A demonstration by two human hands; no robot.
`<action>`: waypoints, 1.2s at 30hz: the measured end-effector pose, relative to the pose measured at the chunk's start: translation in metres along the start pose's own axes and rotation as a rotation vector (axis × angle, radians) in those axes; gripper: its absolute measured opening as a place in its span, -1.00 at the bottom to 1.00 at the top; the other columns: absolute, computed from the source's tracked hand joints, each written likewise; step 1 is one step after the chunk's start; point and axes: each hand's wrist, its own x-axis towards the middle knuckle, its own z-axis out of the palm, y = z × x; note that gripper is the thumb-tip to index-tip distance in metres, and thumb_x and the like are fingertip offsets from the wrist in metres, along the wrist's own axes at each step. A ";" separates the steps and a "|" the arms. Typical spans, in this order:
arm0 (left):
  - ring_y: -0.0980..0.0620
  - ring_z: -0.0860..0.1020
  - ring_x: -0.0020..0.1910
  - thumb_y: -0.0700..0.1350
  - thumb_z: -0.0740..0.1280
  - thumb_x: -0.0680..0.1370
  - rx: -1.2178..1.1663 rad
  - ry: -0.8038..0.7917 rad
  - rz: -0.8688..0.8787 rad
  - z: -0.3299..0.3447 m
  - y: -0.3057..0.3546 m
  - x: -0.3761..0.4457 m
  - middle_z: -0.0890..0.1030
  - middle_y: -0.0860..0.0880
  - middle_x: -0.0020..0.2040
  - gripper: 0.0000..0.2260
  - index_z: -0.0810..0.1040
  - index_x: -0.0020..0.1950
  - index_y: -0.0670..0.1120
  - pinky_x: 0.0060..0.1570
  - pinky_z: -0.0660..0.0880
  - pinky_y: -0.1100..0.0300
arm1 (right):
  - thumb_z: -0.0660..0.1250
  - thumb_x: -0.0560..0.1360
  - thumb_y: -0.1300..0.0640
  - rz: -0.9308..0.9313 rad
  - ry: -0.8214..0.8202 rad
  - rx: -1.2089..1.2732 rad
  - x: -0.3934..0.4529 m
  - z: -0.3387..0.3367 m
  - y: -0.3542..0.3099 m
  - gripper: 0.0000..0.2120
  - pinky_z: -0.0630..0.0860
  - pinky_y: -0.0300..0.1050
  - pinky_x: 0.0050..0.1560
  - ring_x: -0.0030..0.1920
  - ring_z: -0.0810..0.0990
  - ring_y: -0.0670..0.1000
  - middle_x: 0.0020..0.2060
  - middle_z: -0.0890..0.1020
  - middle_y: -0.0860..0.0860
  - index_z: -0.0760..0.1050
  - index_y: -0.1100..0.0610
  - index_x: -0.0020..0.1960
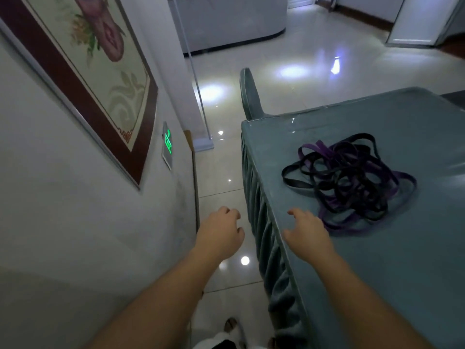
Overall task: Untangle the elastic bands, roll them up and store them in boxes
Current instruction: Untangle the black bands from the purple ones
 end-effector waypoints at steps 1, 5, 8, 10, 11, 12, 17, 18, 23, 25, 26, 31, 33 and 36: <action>-0.04 0.53 0.26 0.09 0.26 0.66 -0.007 -0.013 0.014 -0.001 -0.001 0.013 0.51 -0.02 0.39 -0.60 0.44 0.48 0.02 0.25 0.55 -0.02 | 0.31 0.57 0.03 0.021 0.000 0.003 0.009 0.000 -0.001 -0.45 0.46 0.18 0.38 0.40 0.44 0.19 0.42 0.49 0.08 0.35 0.03 0.54; -0.05 0.53 0.22 0.07 0.27 0.65 -0.018 -0.054 0.088 -0.002 -0.012 0.073 0.52 -0.02 0.35 -0.64 0.46 0.44 0.02 0.25 0.56 -0.06 | 0.30 0.55 0.03 0.097 0.035 -0.002 0.052 -0.003 -0.008 -0.45 0.45 0.22 0.37 0.41 0.41 0.21 0.43 0.47 0.07 0.34 0.02 0.53; -0.05 0.54 0.17 0.08 0.27 0.64 -0.010 -0.060 0.147 -0.003 -0.027 0.124 0.54 -0.02 0.28 -0.67 0.49 0.36 0.01 0.18 0.57 -0.05 | 0.30 0.53 0.00 0.158 0.074 0.013 0.089 -0.005 -0.021 -0.45 0.48 0.24 0.33 0.39 0.43 0.19 0.42 0.47 0.05 0.35 -0.01 0.51; -0.06 0.54 0.14 0.08 0.26 0.63 0.015 -0.074 0.201 -0.006 -0.039 0.156 0.54 -0.01 0.24 -0.69 0.51 0.33 0.00 0.12 0.58 -0.03 | 0.30 0.51 0.00 0.199 0.097 0.019 0.112 -0.006 -0.034 -0.45 0.49 0.22 0.32 0.37 0.45 0.18 0.41 0.48 0.05 0.35 -0.01 0.50; -0.06 0.54 0.11 0.09 0.25 0.63 0.032 -0.081 0.229 -0.006 -0.045 0.171 0.54 -0.01 0.21 -0.71 0.51 0.30 0.00 0.10 0.58 -0.03 | 0.29 0.51 0.01 0.218 0.107 0.023 0.123 -0.007 -0.041 -0.45 0.50 0.21 0.32 0.36 0.45 0.18 0.41 0.48 0.06 0.36 -0.01 0.49; -0.06 0.54 0.10 0.08 0.25 0.63 0.042 -0.097 0.254 -0.007 -0.050 0.186 0.55 -0.01 0.19 -0.73 0.51 0.27 0.00 0.09 0.58 -0.04 | 0.29 0.51 0.01 0.240 0.113 0.029 0.132 -0.008 -0.048 -0.45 0.50 0.20 0.32 0.36 0.46 0.17 0.41 0.48 0.06 0.36 -0.01 0.50; -0.09 0.54 0.08 0.03 0.23 0.62 0.067 -0.198 0.381 -0.006 -0.057 0.252 0.53 -0.02 0.12 -0.78 0.52 0.22 0.00 0.07 0.57 -0.06 | 0.31 0.54 -0.02 0.368 0.181 0.080 0.157 -0.009 -0.059 -0.48 0.54 0.19 0.27 0.31 0.50 0.15 0.39 0.48 0.05 0.37 -0.03 0.49; -0.10 0.54 0.09 0.04 0.23 0.63 0.077 -0.218 0.407 -0.003 -0.054 0.262 0.52 -0.03 0.12 -0.78 0.51 0.22 0.00 0.06 0.57 -0.05 | 0.31 0.54 -0.02 0.396 0.186 0.088 0.157 -0.008 -0.057 -0.48 0.54 0.19 0.27 0.32 0.50 0.15 0.39 0.48 0.05 0.36 -0.02 0.49; -0.12 0.53 0.17 0.05 0.22 0.63 0.100 -0.327 0.544 0.009 -0.020 0.296 0.53 -0.03 0.18 -0.71 0.51 0.29 -0.02 0.13 0.54 -0.05 | 0.31 0.54 0.00 0.542 0.217 0.131 0.160 -0.013 -0.033 -0.46 0.51 0.17 0.31 0.33 0.48 0.16 0.39 0.48 0.05 0.35 -0.01 0.51; -0.12 0.53 0.20 0.05 0.22 0.64 0.115 -0.364 0.581 0.014 -0.004 0.311 0.52 -0.04 0.24 -0.68 0.49 0.34 -0.03 0.18 0.53 -0.05 | 0.32 0.52 0.00 0.568 0.257 0.161 0.167 -0.018 -0.022 -0.48 0.52 0.13 0.30 0.31 0.50 0.15 0.36 0.51 0.05 0.39 -0.02 0.48; -0.12 0.53 0.20 0.05 0.22 0.64 0.128 -0.373 0.600 0.016 0.004 0.319 0.53 -0.05 0.26 -0.67 0.48 0.36 -0.04 0.20 0.54 -0.07 | 0.32 0.52 -0.01 0.578 0.273 0.179 0.170 -0.021 -0.016 -0.50 0.53 0.12 0.28 0.29 0.51 0.15 0.34 0.52 0.03 0.40 -0.04 0.45; -0.12 0.53 0.21 0.05 0.21 0.63 0.188 -0.388 0.669 0.017 0.042 0.352 0.52 -0.05 0.26 -0.66 0.48 0.36 -0.03 0.21 0.54 -0.09 | 0.32 0.53 -0.04 0.621 0.314 0.287 0.190 -0.033 0.016 -0.58 0.55 0.13 0.22 0.26 0.50 0.14 0.27 0.52 -0.01 0.42 -0.07 0.38; -0.11 0.53 0.19 0.06 0.23 0.62 0.213 -0.402 0.684 0.019 0.054 0.366 0.52 -0.04 0.23 -0.69 0.49 0.32 -0.01 0.20 0.54 -0.08 | 0.31 0.54 -0.04 0.634 0.300 0.326 0.196 -0.032 0.026 -0.57 0.56 0.12 0.20 0.26 0.51 0.13 0.28 0.51 -0.01 0.41 -0.07 0.40; -0.12 0.51 0.20 0.05 0.25 0.61 0.265 -0.445 0.701 0.028 0.071 0.385 0.52 -0.04 0.22 -0.70 0.49 0.31 -0.02 0.21 0.54 -0.07 | 0.32 0.56 0.00 0.657 0.270 0.360 0.199 -0.027 0.038 -0.54 0.52 0.05 0.24 0.29 0.51 0.12 0.31 0.50 0.01 0.39 -0.04 0.44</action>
